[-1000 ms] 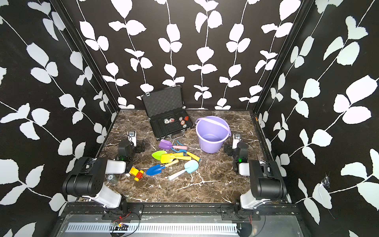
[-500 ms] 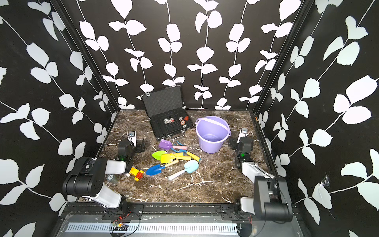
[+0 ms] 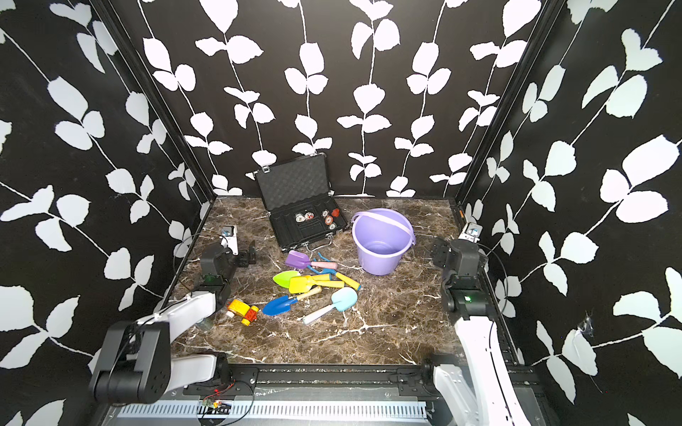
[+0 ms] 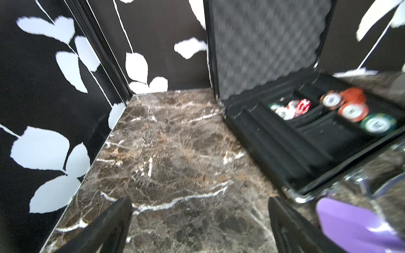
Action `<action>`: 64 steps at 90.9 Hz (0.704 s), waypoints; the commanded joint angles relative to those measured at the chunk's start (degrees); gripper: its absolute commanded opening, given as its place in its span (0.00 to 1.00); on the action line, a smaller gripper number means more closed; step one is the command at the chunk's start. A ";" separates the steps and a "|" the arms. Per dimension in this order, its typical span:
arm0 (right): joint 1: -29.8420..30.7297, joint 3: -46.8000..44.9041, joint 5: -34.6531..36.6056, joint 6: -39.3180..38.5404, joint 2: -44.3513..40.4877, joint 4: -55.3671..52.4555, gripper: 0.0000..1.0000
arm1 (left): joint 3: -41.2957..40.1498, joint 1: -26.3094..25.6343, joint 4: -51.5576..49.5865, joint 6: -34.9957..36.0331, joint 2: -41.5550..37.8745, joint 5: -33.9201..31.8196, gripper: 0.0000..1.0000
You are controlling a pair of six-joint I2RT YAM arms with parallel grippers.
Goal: Organize the gardening tools
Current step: Adjust the container at the center of the board.
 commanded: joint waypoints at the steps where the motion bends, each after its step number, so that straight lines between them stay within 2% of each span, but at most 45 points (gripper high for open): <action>1: 1.56 3.08 -5.27 3.48 -2.66 -14.25 0.88 | 2.38 -2.85 -11.47 -3.76 -3.00 2.84 0.99; 5: 2.50 3.85 -9.24 3.72 -3.50 -16.36 0.80 | 2.83 -4.54 -13.09 -3.20 -4.37 2.30 0.99; 8: 3.19 4.49 -11.93 3.93 -3.73 -17.70 0.71 | 2.68 -6.92 -13.72 -2.39 -5.54 1.25 0.99; 11: 3.93 5.06 -14.55 4.09 -3.77 -18.94 0.67 | 2.46 -9.26 -14.11 -1.74 -6.57 0.40 0.99; 17: 7.29 6.34 -16.30 4.28 -3.90 -21.78 0.64 | 2.34 -13.21 -16.02 -1.48 -8.91 0.02 0.99; 25: 13.35 7.20 -12.62 4.52 -5.20 -25.11 0.65 | 2.31 -16.23 -18.85 -2.64 -12.70 -0.23 0.99; 43: 22.88 8.30 -11.72 5.88 -1.26 -25.87 0.56 | 0.56 -17.59 -23.35 -7.94 -21.43 -1.01 0.99; 55: 29.45 13.34 -10.64 4.92 8.23 -23.04 0.49 | -0.64 -17.61 -25.10 -10.58 -23.99 0.13 0.99; 64: 30.38 20.10 -12.30 3.33 16.29 -21.95 0.48 | -0.95 -17.61 -25.20 -11.55 -24.55 2.59 0.99</action>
